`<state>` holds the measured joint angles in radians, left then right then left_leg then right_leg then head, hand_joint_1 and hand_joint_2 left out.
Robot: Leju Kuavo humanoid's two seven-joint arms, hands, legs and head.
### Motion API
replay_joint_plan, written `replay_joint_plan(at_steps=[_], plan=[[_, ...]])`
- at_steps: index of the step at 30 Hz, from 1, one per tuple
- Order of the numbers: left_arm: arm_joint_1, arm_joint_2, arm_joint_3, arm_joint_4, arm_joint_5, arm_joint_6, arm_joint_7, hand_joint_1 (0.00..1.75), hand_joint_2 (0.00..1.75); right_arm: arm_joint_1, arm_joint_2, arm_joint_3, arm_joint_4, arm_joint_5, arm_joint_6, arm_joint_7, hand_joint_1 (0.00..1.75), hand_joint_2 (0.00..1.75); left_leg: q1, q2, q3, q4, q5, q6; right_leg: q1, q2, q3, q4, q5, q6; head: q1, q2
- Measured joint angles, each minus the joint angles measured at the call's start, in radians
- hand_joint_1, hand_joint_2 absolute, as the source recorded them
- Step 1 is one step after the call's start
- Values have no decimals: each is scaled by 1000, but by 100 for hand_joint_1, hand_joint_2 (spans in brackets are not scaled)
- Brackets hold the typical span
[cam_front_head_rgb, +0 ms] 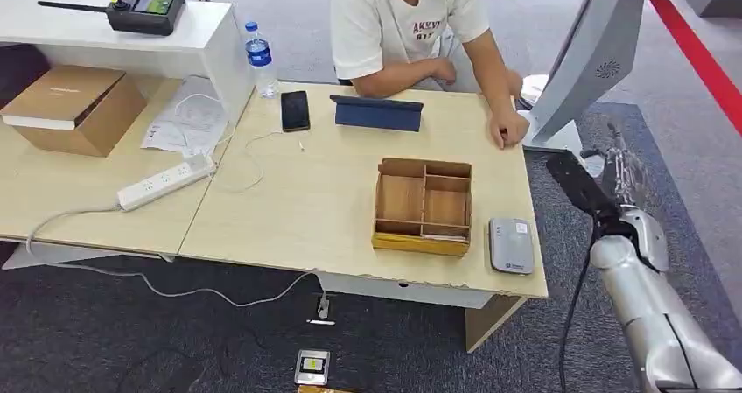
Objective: Pass the card to the sensor for recognition and then transmit it.
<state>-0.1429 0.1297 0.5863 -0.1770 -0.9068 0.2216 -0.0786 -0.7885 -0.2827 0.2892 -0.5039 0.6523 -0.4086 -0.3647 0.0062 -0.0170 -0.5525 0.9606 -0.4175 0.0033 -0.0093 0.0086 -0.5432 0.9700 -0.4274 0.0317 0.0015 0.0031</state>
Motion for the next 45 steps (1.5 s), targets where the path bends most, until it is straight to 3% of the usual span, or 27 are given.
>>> replay_joint_plan(at_steps=[17, 45], plan=[[1, -7, 2, 0, 0, 11, -3, 0, 0, 69, 19, 78, 6, 76, 105, 42, 175, 175, 0, 0, 0, 0, 0, 0, 0, 0, 0, 0, 0, 0, 0, 0], [4, -12, 2, 0, -15, 23, -16, 0, 0, 220, 39, 144, -81, 63, 160, 115, 175, 175, 0, 0, 0, 0, 0, 0, 0, 0, 0, 0, 0, 0, 0, 0]])
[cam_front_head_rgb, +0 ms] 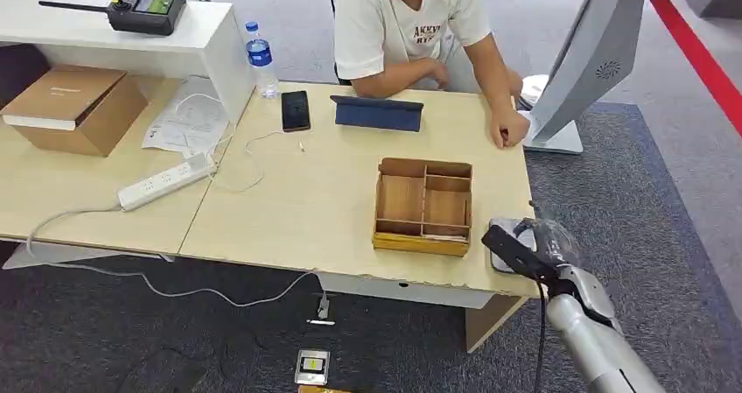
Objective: Pass the card to the sensor for recognition and then transmit it.
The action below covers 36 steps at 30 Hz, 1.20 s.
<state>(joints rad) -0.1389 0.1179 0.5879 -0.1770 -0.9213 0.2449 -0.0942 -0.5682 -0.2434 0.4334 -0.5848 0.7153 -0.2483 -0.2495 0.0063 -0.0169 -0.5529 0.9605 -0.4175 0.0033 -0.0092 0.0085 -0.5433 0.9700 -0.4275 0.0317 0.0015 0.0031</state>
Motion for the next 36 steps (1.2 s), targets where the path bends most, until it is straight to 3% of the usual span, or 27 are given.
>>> replay_joint_plan(at_steps=[25, 31, 36], plan=[[0, 0, 0, 0, 0, -2, 2, 0, 0, 73, -14, 10, -105, -2, 17, 34, 175, 175, 0, 0, 0, 0, 0, 0, 0, 0, 0, 0, 0, 0, 0, 0], [0, 0, 0, 0, -7, -1, -10, 0, 0, 30, -15, 10, -114, 8, 6, 34, 175, 175, 0, 0, 0, 0, 0, 0, 0, 0, 0, 0, 0, 0, 0, 0], [0, 0, 0, 0, -11, 0, -21, 0, 0, -66, -27, 0, -119, 11, -14, 30, 175, 175, 0, 1, 0, 0, 0, 0, 0, 0, 0, 0, 0, 0, 0, 0]])
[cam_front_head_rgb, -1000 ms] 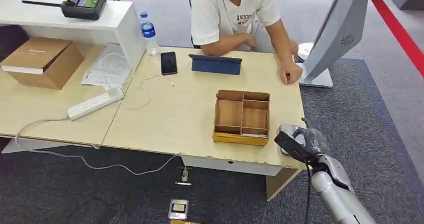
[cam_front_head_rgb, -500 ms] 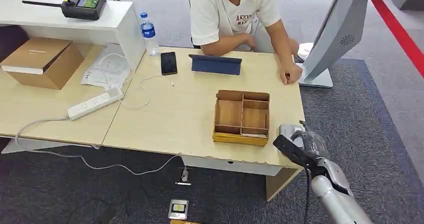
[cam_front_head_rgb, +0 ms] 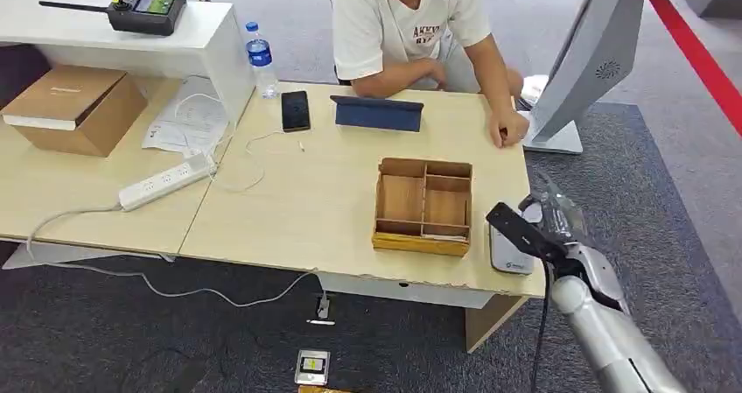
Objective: Pass the card to the sensor for recognition and then transmit it.
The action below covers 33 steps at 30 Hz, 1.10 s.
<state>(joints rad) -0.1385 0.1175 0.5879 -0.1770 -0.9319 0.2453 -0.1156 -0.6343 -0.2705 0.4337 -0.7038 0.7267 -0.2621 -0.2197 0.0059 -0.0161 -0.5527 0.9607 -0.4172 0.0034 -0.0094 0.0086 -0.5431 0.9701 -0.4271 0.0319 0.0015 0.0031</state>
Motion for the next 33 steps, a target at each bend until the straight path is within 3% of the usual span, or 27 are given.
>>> replay_joint_plan(at_steps=[14, 24, 33], plan=[[-13, -1, -4, 0, -50, -26, -2, 0, 0, -333, -7, -27, 15, 85, 28, -43, 175, 175, 0, 0, 0, 0, 0, 0, 0, 0, 0, 0, 0, 0, 0, 0], [-46, -1, -28, -2, -80, -36, 29, 0, 0, -472, 88, -3, 148, 204, 99, -20, 175, 175, 0, 0, 0, 0, 0, 0, 0, 0, 0, 1, 0, 0, 0, 0], [-62, -1, -46, -4, -91, -46, 49, 0, 0, -520, 174, 26, 259, 236, 177, 51, 175, 175, 0, 0, 0, 0, 0, 0, 0, 0, 0, 1, 0, 0, 0, 0]])
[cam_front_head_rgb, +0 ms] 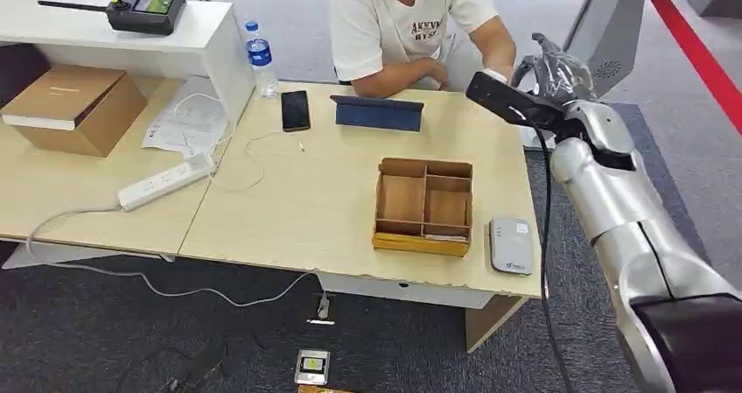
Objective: Pass the card to the sensor for recognition and then transmit it.
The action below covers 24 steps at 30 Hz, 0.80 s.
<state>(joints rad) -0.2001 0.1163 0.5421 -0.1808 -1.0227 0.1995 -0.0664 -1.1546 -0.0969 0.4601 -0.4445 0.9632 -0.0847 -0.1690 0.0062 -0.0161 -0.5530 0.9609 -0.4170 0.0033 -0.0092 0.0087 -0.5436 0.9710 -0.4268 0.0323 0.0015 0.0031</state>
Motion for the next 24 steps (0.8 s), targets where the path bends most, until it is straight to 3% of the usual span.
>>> replay_joint_plan(at_steps=[22, 24], plan=[[-6, 0, -23, -3, -8, -9, 19, 0, 0, -8, 41, 23, 106, -1, 13, 45, 175, 175, 0, 0, 0, 0, 0, 0, 0, 0, 0, 0, 0, 0, 0, 0], [-6, 0, -23, -3, -7, -9, 20, 0, 0, -8, 42, 23, 109, -1, 11, 47, 0, 175, 0, 0, 0, 0, 0, 0, 0, 0, 0, 0, 0, 0, 0, 0]])
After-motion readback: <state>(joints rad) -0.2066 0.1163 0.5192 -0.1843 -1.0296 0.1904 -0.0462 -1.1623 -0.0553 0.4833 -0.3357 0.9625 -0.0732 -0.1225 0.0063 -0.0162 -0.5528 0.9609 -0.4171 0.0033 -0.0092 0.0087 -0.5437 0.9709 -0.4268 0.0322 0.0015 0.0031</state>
